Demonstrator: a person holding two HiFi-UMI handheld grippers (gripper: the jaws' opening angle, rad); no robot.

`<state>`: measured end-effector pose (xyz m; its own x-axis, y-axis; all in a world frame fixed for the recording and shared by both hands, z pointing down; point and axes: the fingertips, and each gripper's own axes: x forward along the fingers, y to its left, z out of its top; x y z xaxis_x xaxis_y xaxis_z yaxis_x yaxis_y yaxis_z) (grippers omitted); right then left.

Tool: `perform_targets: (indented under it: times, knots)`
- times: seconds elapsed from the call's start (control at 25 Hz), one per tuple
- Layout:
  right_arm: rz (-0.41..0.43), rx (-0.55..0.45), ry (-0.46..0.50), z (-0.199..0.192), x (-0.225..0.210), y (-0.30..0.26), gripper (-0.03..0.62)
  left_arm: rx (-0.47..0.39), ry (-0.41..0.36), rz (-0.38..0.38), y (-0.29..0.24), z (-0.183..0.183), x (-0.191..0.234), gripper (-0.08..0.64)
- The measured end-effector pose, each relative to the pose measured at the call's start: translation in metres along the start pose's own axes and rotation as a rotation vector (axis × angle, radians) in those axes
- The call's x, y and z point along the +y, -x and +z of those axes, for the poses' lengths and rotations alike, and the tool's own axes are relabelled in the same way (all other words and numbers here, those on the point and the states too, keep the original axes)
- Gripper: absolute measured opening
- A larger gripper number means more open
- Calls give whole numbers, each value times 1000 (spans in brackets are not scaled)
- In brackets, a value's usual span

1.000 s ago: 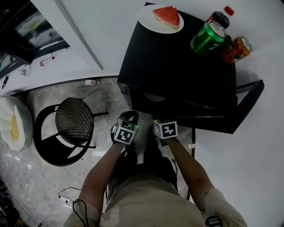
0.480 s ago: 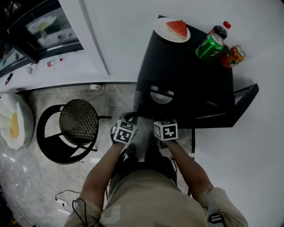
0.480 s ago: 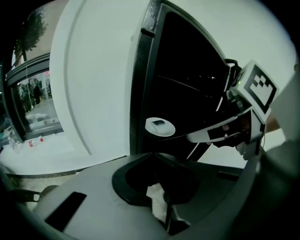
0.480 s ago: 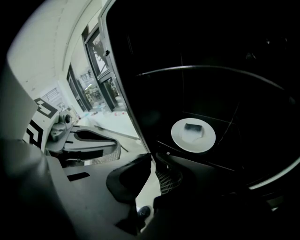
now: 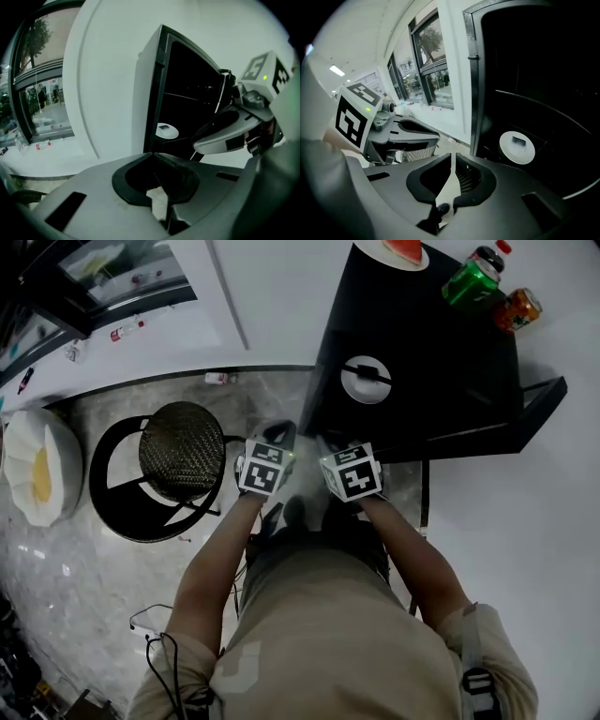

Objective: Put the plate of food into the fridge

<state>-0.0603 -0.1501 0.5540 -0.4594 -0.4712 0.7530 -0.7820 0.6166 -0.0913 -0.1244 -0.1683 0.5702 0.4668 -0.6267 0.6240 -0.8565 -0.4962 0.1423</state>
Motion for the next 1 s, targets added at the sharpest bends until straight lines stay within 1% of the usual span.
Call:
perform_targets:
  times: [0.16, 0.28, 0.44, 0.6, 0.76, 1.0]
  knots:
    - [13, 17, 49, 0, 29, 7, 43, -10, 5, -15, 12, -8, -4, 14]
    - [1, 27, 93, -5, 38, 7, 43, -8, -8, -18, 17, -14, -6, 14]
    - [14, 30, 88, -14, 46, 14, 43, 9, -28, -27, 19, -23, -10, 14]
    - [7, 31, 107, -18, 51, 20, 43, 7, -42, -40, 23, -24, -18, 14]
    - [-8, 17, 106, -19, 50, 27, 40, -4, -58, -55, 25, -21, -27, 14]
    - [4, 15, 114, -20, 53, 35, 40, -5, -66, -48, 32, -20, -34, 14]
